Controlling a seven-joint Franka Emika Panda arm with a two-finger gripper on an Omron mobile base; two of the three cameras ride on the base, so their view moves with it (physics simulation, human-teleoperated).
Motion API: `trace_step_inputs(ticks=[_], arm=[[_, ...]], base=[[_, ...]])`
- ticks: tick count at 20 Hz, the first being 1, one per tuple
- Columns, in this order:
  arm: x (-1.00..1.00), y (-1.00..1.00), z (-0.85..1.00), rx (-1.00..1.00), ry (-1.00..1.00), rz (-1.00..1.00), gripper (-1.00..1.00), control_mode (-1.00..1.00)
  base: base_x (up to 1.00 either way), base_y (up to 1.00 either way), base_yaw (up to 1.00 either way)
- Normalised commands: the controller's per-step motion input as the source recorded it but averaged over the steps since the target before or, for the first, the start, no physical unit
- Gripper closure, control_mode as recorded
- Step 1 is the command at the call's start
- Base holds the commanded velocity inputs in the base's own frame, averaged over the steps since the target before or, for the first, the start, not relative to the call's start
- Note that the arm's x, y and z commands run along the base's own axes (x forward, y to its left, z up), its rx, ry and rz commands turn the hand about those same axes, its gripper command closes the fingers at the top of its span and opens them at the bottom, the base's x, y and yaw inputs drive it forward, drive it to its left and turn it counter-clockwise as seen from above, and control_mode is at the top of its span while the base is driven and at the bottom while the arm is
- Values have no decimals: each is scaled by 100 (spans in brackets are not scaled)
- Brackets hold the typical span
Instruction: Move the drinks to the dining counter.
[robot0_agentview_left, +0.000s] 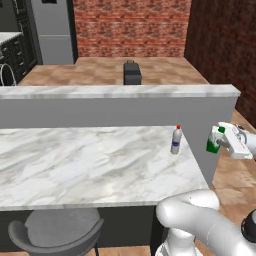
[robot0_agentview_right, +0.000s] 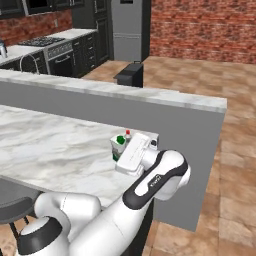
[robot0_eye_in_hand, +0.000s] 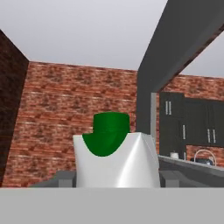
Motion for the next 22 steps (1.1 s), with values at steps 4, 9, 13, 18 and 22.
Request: trace_step_inputs(ticks=[4, 9, 13, 18, 22], arm=[[0, 0, -6, -1, 0, 14, 100, -100], [0, 0, -12, 0, -1, 8, 100, -100], [0, 0, -28, 0, -1, 1, 100, -100], [2, 0, -28, 0, 0, 0, 100, -100], [3, 0, -25, 1, 0, -1, 100, -100]], base=[[0, 0, 0], [0, 0, 0], [0, 0, 0], [0, 0, 0], [0, 0, 0]])
